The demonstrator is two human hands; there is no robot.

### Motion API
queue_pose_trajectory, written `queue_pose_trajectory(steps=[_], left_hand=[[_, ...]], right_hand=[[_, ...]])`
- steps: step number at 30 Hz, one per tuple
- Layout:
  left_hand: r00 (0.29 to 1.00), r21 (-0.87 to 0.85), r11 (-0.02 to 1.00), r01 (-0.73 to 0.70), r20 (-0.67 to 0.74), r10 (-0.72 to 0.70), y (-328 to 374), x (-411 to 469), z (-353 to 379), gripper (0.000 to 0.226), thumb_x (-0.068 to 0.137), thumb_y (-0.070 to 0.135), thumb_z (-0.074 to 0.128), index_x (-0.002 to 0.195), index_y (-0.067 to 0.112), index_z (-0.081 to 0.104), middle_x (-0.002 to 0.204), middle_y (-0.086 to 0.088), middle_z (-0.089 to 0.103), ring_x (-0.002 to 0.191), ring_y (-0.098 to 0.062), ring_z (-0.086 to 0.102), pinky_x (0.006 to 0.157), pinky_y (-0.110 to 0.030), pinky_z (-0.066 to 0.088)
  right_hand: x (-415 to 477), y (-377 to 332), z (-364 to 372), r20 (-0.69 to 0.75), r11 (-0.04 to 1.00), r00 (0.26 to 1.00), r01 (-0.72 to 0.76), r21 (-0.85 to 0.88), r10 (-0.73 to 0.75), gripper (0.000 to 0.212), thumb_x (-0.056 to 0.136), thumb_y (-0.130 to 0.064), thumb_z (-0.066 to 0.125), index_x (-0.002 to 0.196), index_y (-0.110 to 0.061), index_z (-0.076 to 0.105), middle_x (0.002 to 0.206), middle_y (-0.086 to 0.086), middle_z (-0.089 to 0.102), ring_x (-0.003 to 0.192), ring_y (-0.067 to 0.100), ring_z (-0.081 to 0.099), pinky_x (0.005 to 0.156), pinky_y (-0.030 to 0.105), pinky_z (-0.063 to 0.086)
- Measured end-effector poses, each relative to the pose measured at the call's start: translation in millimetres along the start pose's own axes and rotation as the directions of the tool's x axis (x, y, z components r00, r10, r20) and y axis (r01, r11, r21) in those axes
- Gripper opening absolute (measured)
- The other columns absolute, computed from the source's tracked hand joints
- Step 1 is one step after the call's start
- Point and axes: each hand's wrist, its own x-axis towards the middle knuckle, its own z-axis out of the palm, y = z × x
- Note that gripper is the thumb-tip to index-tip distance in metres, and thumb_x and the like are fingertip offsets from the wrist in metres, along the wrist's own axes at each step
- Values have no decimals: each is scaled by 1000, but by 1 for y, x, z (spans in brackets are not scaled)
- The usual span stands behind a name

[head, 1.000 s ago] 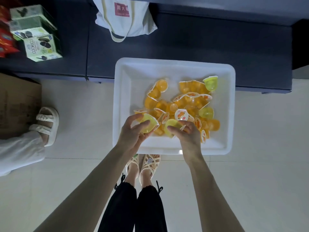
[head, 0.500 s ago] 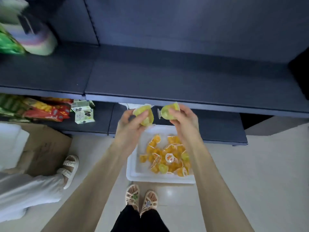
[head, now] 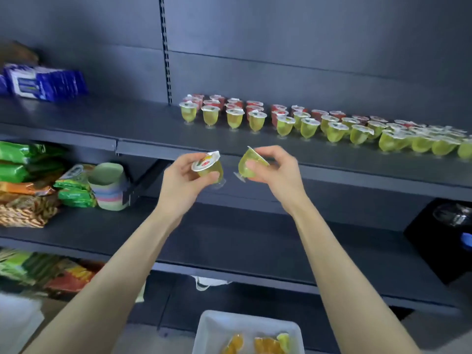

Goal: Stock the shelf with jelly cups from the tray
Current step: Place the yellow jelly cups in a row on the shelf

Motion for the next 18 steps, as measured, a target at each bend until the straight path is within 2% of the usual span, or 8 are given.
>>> queue_pose_trajectory(steps=[4, 6, 8, 10, 14, 17, 18], left_hand=[[990, 174, 975, -137, 8, 137, 17, 55, -12, 39, 73, 5, 78, 106, 20, 63, 109, -3, 67, 93, -13, 67, 77, -18, 52], [985, 297, 940, -170, 19, 172, 16, 86, -22, 40, 72, 10, 80, 105, 24, 62, 115, -3, 61, 96, -17, 66, 87, -30, 53], [981, 403, 897, -184, 17, 194, 14, 115, -31, 41, 71, 13, 81, 103, 26, 61, 115, -1, 57, 99, -20, 64, 92, -39, 52], [978, 492, 850, -189, 16, 208, 12, 142, -39, 40, 70, 15, 81, 103, 24, 60, 112, 0, 55, 99, -21, 62, 91, -36, 50], [973, 616, 759, -209, 54, 224, 4, 182, -54, 42, 69, 19, 83, 105, 17, 60, 105, -1, 50, 93, -20, 58, 79, -21, 40], [973, 648, 729, -220, 92, 211, -3, 208, -64, 43, 69, 18, 82, 105, 16, 59, 106, -2, 48, 92, -18, 54, 78, -20, 37], [974, 654, 724, -219, 99, 206, -5, 214, -65, 42, 69, 18, 81, 105, 16, 59, 106, -2, 47, 91, -18, 53, 79, -21, 37]], right_hand=[[54, -17, 12, 33, 970, 990, 143, -195, -139, 26, 80, -9, 73, 100, -23, 63, 108, -8, 60, 103, 13, 59, 86, 26, 52], [79, -20, 25, 49, 937, 982, 190, -294, -183, 29, 81, -9, 72, 105, -20, 62, 109, -12, 53, 104, 10, 54, 86, 17, 45], [102, -19, 41, 65, 897, 973, 229, -378, -221, 30, 81, -8, 71, 108, -17, 62, 111, -8, 51, 102, 8, 50, 85, 9, 38], [123, -13, 58, 80, 855, 965, 258, -450, -249, 29, 82, -7, 69, 108, -16, 61, 115, -2, 51, 99, 6, 48, 79, 3, 35], [153, 9, 87, 132, 792, 964, 263, -551, -229, 26, 85, -5, 67, 108, -15, 60, 117, -3, 47, 100, 5, 46, 80, 5, 33], [170, 22, 97, 92, 757, 976, 212, -617, -198, 26, 84, -7, 68, 106, -17, 58, 121, -3, 44, 100, 5, 47, 84, 7, 38], [174, 24, 98, 76, 757, 978, 198, -623, -193, 27, 83, -7, 69, 106, -18, 58, 121, -3, 43, 99, 5, 46, 83, 3, 38]])
